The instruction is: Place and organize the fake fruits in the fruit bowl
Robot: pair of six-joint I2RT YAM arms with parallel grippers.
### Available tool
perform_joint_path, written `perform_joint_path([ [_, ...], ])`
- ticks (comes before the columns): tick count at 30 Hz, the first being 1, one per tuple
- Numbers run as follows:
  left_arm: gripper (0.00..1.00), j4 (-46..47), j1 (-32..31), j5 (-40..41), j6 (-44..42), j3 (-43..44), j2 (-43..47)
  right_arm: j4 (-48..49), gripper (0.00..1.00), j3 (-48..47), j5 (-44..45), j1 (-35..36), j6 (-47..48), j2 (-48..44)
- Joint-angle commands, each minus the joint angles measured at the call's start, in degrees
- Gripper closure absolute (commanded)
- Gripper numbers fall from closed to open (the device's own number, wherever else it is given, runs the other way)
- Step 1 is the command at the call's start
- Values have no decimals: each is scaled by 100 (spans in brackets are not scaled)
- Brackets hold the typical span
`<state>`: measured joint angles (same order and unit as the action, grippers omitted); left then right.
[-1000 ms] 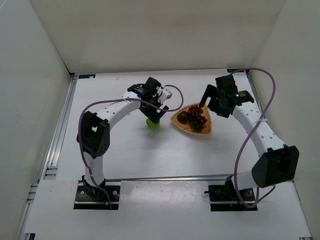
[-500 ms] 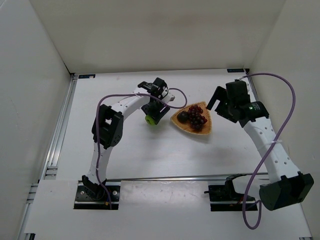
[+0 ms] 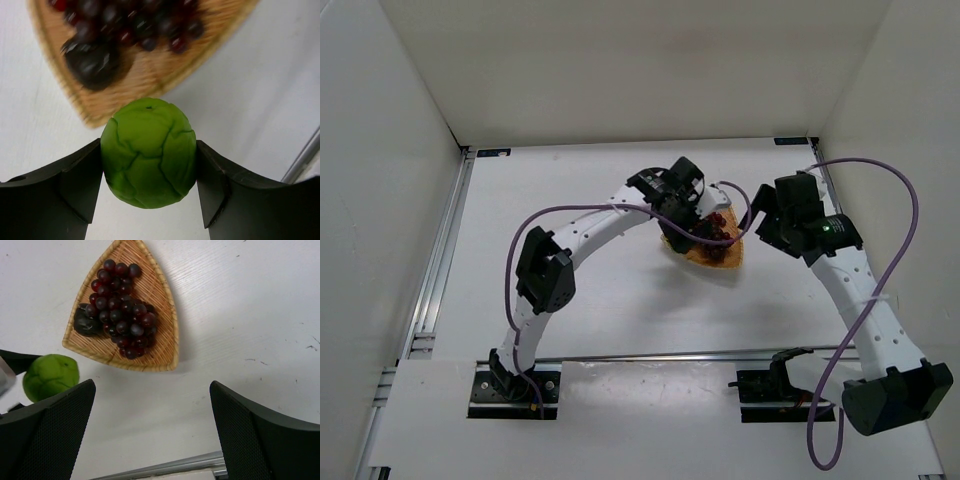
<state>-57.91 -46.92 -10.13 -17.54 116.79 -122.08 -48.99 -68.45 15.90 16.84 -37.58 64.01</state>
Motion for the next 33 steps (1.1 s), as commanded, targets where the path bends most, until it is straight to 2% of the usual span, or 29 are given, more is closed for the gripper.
perform_joint_path([
  [1,71,113,-151,-393,-188,396,-253,-84,1,42,185,-41,-74,-240],
  [5,69,184,-265,-393,-136,695,-553,-198,1,95,238,-93,-74,-424],
  [8,65,315,-265,-393,-136,757,-667,-251,1,147,343,-146,-74,-538],
  [9,59,368,-265,-393,-188,757,-668,-251,1,147,343,-198,-74,-538],
  [12,50,499,-265,-280,-188,809,-773,-251,1,209,344,-251,-22,-591],
  [13,41,500,-265,-279,-188,810,-773,-251,1,209,344,-251,-21,-652],
  [16,30,552,-265,-217,-188,880,-835,-304,1,209,344,-251,-21,-653],
  [17,20,553,-265,-156,-188,880,-835,-304,1,209,396,-251,-21,-653],
  [21,1,676,-265,63,-188,811,-686,-304,1,209,396,-304,-21,-705],
  [28,0,728,-265,238,-188,634,-449,-409,1,147,615,-304,-21,-872],
  [33,0,728,-265,310,-136,1134,-9,-462,1,95,677,-304,-74,-1100],
])
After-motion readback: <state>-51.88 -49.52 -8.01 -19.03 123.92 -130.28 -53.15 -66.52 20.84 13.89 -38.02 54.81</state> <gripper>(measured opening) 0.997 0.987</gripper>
